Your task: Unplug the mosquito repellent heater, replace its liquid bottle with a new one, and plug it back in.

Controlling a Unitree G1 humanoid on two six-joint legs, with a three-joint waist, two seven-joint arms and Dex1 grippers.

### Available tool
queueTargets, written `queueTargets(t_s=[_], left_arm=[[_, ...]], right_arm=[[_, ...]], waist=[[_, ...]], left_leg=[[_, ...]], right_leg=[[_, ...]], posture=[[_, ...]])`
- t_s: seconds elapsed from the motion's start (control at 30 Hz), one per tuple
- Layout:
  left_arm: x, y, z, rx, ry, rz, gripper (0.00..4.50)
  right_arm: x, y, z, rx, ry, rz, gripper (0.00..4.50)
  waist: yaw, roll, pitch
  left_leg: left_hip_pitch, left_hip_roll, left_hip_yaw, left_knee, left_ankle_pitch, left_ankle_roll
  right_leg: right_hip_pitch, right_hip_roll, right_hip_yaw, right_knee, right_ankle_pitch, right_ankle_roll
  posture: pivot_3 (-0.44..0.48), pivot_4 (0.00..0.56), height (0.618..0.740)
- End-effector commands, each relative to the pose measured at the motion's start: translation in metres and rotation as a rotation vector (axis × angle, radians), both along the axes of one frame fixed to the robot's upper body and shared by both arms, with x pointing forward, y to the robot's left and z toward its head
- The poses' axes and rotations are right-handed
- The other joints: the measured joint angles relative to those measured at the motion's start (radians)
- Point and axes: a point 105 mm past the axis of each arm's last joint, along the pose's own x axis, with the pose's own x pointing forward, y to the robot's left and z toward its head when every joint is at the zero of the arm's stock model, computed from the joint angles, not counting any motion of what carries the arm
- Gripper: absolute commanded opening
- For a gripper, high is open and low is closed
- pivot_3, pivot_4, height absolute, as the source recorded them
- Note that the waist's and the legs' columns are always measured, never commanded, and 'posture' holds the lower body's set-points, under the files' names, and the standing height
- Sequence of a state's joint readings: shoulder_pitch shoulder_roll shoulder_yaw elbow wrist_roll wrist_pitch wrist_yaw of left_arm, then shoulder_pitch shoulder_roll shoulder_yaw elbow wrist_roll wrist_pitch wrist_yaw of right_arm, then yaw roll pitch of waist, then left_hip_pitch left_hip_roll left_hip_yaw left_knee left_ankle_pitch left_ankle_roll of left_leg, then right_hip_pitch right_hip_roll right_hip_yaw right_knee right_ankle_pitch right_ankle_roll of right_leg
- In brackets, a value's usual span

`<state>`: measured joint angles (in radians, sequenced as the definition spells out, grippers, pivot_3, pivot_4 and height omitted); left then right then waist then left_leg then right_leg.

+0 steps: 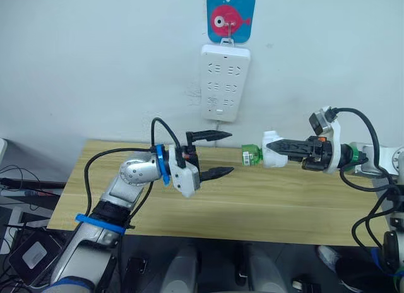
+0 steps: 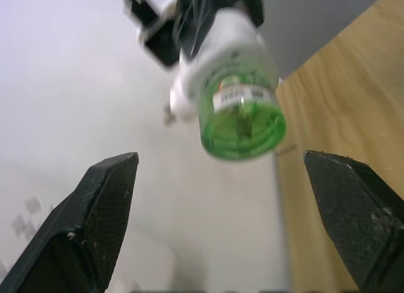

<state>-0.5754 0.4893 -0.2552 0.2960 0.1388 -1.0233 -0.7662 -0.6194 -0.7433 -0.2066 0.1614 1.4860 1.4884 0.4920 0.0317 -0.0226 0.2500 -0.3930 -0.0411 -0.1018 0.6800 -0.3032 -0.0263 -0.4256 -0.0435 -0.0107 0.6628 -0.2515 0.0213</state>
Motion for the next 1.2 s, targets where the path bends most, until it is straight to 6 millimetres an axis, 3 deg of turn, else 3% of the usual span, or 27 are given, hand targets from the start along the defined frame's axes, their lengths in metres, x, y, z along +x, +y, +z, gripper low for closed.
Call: queueTargets(t_s=[0.03, 0.43, 0.53, 0.7, 0.83, 0.9, 1.0, 1.1, 1.2], left_arm=[[-0.001, -0.004, 0.003, -0.027, -0.095, -0.03, 4.47], [-0.002, -0.019, 0.009, -0.086, -0.165, -0.091, 4.47], [-0.003, -0.018, 0.007, -0.076, -0.157, -0.092, 3.89], [-0.005, -0.018, 0.002, -0.064, -0.132, -0.1, 2.38], [-0.004, -0.02, 0.002, -0.082, -0.077, -0.1, 2.28], [-0.006, -0.023, 0.004, -0.103, 0.046, -0.112, 2.28], [-0.014, -0.029, 0.012, -0.147, 0.409, -0.172, 2.28], [-0.014, -0.029, 0.03, -0.243, 1.153, -0.245, 2.28], [-0.02, -0.024, 0.034, -0.223, 1.584, -0.299, 2.28]], right_arm=[[-0.007, 0.006, 0.015, 0.026, -0.056, 0.05, 3.04], [-0.01, 0.016, 0.017, 0.038, -0.066, 0.079, 3.04], [-0.01, 0.016, 0.017, 0.038, -0.063, 0.079, 3.04], [-0.011, 0.018, 0.018, 0.042, -0.062, 0.089, 3.04], [-0.013, 0.019, 0.018, 0.037, -0.063, 0.105, 3.04], [-0.016, 0.019, 0.017, 0.028, -0.063, 0.12, 3.04], [-0.02, 0.019, 0.014, 0.002, -0.068, 0.135, 3.04], [-0.023, 0.02, 0.013, -0.006, -0.069, 0.155, 3.04], [-0.027, 0.02, 0.013, -0.013, -0.075, 0.174, 3.04]], waist=[[-0.001, 0.0, 0.0], [-0.006, 0.0, 0.0], [-0.007, 0.0, 0.0], [-0.007, 0.0, 0.0], [-0.008, 0.0, 0.0], [-0.009, 0.0, 0.0], [-0.012, 0.0, 0.0], [-0.018, -0.001, 0.001], [-0.024, 0.0, 0.001]], left_leg=[[0.0, 0.0, 0.0, 0.0, 0.0, 0.0], [0.0, 0.0, 0.0, 0.001, -0.001, 0.002], [0.0, 0.0, 0.0, 0.001, -0.001, 0.003], [0.0, 0.0, -0.001, 0.001, -0.001, 0.003], [0.0, 0.0, -0.001, 0.001, -0.001, 0.003], [0.0, 0.0, -0.001, 0.001, -0.001, 0.003], [0.0, 0.0, -0.002, 0.001, -0.001, 0.002], [-0.001, 0.001, -0.005, 0.001, -0.001, 0.003], [-0.001, 0.0, -0.009, 0.001, -0.002, 0.005]], right_leg=[[0.0, 0.0, 0.0, 0.0, 0.0, 0.001], [0.0, 0.0, -0.001, 0.002, 0.001, 0.001], [0.0, 0.0, -0.001, 0.002, 0.001, 0.001], [0.0, 0.0, -0.001, 0.002, 0.001, 0.001], [0.0, 0.0, -0.001, 0.002, 0.001, 0.001], [0.0, 0.0, -0.001, 0.002, 0.001, 0.001], [0.0, 0.0, -0.001, 0.002, 0.001, 0.001], [0.0, 0.0, -0.002, 0.001, 0.001, 0.001], [0.001, 0.0, -0.004, 0.0, 0.0, 0.001]], posture=[[0.053, 0.237, 0.74], [0.05, 0.251, 0.74], [0.05, 0.251, 0.74], [0.052, 0.255, 0.74], [0.05, 0.26, 0.74], [0.049, 0.261, 0.74], [0.047, 0.263, 0.74], [0.047, 0.264, 0.74], [0.051, 0.263, 0.74]])
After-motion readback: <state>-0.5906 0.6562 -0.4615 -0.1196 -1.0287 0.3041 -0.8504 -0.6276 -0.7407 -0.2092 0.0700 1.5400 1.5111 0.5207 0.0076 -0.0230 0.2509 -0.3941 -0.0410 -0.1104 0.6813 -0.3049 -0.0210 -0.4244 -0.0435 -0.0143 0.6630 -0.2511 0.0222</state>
